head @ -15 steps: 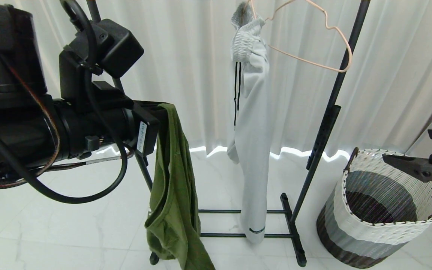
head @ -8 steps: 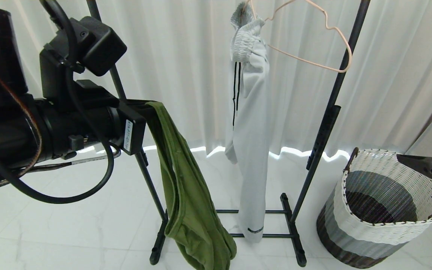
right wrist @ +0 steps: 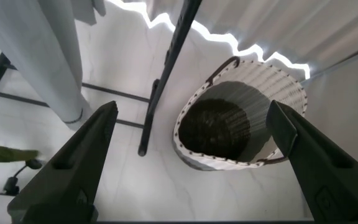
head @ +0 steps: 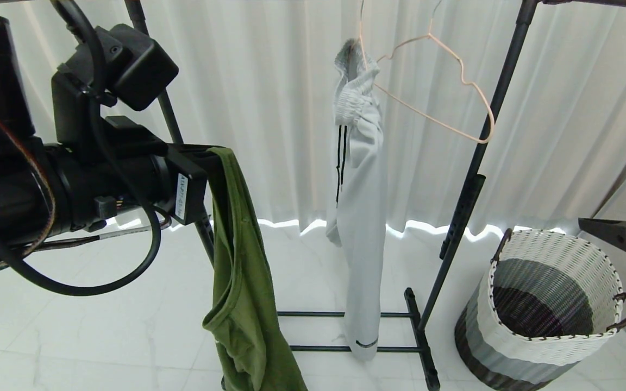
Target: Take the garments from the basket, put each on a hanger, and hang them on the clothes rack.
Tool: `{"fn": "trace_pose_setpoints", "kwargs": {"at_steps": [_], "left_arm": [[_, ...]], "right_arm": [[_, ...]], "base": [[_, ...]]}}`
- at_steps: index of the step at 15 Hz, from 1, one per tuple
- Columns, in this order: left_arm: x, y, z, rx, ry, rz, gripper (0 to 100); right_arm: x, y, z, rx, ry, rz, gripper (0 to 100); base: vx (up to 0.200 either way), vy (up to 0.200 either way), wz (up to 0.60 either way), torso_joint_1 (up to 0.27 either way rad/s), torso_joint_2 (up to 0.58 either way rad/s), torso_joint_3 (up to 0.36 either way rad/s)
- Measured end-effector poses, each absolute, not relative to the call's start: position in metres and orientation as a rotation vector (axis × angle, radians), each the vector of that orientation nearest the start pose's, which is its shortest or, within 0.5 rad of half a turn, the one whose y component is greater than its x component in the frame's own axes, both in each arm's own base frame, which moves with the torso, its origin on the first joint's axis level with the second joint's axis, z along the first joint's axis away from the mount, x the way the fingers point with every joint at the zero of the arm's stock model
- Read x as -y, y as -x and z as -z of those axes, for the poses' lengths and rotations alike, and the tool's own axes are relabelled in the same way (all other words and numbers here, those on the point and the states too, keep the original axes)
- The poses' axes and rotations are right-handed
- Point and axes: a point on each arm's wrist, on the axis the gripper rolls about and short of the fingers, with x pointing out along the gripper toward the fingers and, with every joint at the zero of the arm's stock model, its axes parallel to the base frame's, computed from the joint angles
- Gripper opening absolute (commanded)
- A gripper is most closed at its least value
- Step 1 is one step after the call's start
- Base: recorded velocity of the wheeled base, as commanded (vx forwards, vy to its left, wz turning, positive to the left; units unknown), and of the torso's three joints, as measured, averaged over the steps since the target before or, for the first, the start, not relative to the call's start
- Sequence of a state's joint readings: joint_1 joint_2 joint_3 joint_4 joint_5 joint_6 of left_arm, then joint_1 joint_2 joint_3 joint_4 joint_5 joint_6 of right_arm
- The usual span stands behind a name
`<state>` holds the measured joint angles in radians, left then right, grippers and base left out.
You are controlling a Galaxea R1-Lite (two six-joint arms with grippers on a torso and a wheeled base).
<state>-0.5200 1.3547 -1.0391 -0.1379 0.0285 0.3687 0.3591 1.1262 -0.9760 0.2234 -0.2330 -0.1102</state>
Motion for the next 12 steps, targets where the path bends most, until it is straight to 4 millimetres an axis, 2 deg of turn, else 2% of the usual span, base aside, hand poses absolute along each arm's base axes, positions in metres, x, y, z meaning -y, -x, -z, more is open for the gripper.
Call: {"fn": "trace_pose_setpoints", "kwargs": {"at_steps": [12], "left_arm": [[0.1093,-0.1908,-0.2959,-0.058,-0.403,0.531,0]], "right_arm": [[-0.0489,-0.1426,-0.2815,-0.353,0.218,-0.174,100]], "base": [[0.0,0.0,0.0,0.207,-0.49,-0.282]]}}
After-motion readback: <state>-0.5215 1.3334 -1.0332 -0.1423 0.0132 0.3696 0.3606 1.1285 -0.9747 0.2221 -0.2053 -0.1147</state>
